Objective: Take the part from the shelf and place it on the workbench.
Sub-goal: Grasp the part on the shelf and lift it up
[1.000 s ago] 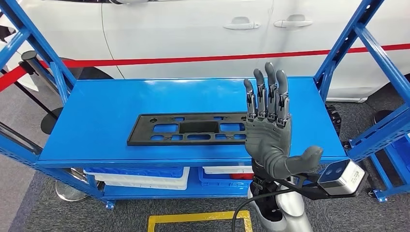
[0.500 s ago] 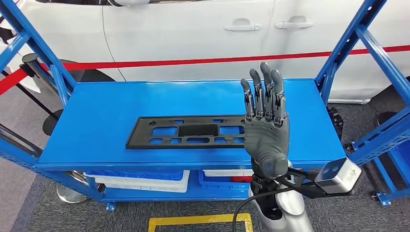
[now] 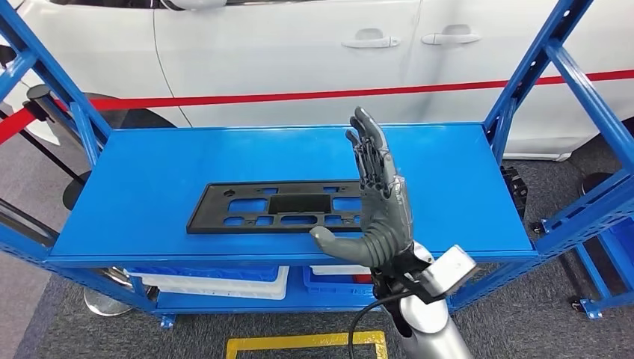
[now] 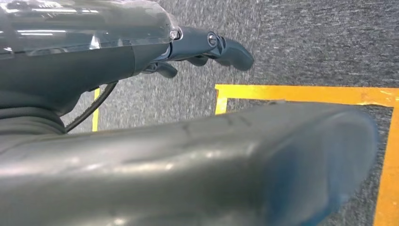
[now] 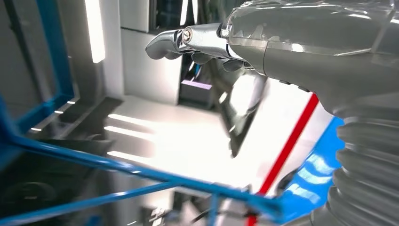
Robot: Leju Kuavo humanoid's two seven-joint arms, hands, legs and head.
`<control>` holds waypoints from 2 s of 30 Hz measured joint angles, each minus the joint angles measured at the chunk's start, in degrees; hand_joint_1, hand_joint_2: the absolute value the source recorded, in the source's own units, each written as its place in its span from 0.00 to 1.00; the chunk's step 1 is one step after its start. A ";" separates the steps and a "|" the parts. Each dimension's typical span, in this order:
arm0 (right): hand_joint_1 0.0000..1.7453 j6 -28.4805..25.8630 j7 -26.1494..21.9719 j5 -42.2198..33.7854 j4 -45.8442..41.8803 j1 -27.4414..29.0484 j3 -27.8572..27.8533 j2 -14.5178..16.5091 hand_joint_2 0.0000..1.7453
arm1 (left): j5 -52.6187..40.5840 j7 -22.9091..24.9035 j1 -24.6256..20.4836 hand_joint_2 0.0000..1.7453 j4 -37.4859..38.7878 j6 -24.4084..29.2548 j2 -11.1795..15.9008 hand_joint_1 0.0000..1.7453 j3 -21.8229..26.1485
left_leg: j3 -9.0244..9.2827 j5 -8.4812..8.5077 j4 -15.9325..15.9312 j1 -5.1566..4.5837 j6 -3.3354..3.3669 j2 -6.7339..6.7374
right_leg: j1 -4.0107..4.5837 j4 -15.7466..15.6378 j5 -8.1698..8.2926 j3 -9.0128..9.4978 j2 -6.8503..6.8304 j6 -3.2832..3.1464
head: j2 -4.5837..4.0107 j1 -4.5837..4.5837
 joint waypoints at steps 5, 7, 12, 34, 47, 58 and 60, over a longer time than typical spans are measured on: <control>0.00 -7.04 0.51 12.42 3.10 -1.26 2.62 -0.83 1.00 | 0.16 -0.20 0.09 0.00 0.00 0.00 -0.22 0.00 0.05 | 0.81 0.75 -1.46 0.69 0.96 0.18 | -0.29 6.57 -4.09 -2.79 -0.05 1.41 | 0.01 0.18; 0.00 -10.96 1.54 18.59 4.66 -1.65 3.64 -1.28 1.00 | 0.16 -0.30 0.08 0.00 0.00 -0.01 -0.30 0.00 0.06 | 0.81 0.71 -1.42 0.72 1.08 0.18 | -0.66 13.79 -6.88 -6.52 -0.07 1.90 | 0.01 0.24; 0.00 -17.75 3.63 30.27 8.45 -2.91 6.45 -2.26 1.00 | 0.12 -0.37 0.10 0.00 0.00 -0.43 -0.55 0.00 0.08 | 0.94 -0.07 -0.58 0.87 0.28 0.03 | -1.33 4.24 -0.11 -2.83 -0.28 2.35 | 0.00 0.24; 0.00 -12.66 13.03 42.64 18.12 -12.62 15.46 -5.20 1.00 | -0.46 -0.22 -0.37 0.00 0.00 -0.93 -0.10 0.00 0.08 | 0.60 0.57 -1.07 0.74 0.54 0.17 | -0.46 2.14 -0.53 -1.94 0.03 1.37 | 0.01 0.28; 0.00 -6.98 14.65 42.17 24.72 -18.88 18.97 -6.66 1.00 | -0.40 -0.21 -0.64 0.00 0.00 -1.21 0.09 0.00 0.08 | 0.32 -0.09 -0.28 0.53 -0.67 0.06 | -0.49 0.03 1.48 -1.63 -0.19 0.67 | -0.01 0.34; 0.00 -2.82 15.52 39.84 29.32 -22.63 22.08 -6.70 1.00 | -0.44 -0.51 -0.42 0.00 0.00 -1.02 0.50 0.00 0.07 | -2.08 -0.68 4.10 0.92 -1.58 0.14 | -0.66 -0.12 1.49 -1.42 -0.13 -0.18 | 0.01 0.28; 0.00 -2.63 15.57 39.63 30.28 -23.21 22.53 -6.84 1.00 | -0.47 -0.58 -0.46 0.00 0.00 -1.02 0.54 0.00 0.06 | -0.38 0.25 0.20 0.71 -1.12 0.07 | -0.50 -0.12 1.55 -1.54 -0.08 0.37 | 0.01 0.32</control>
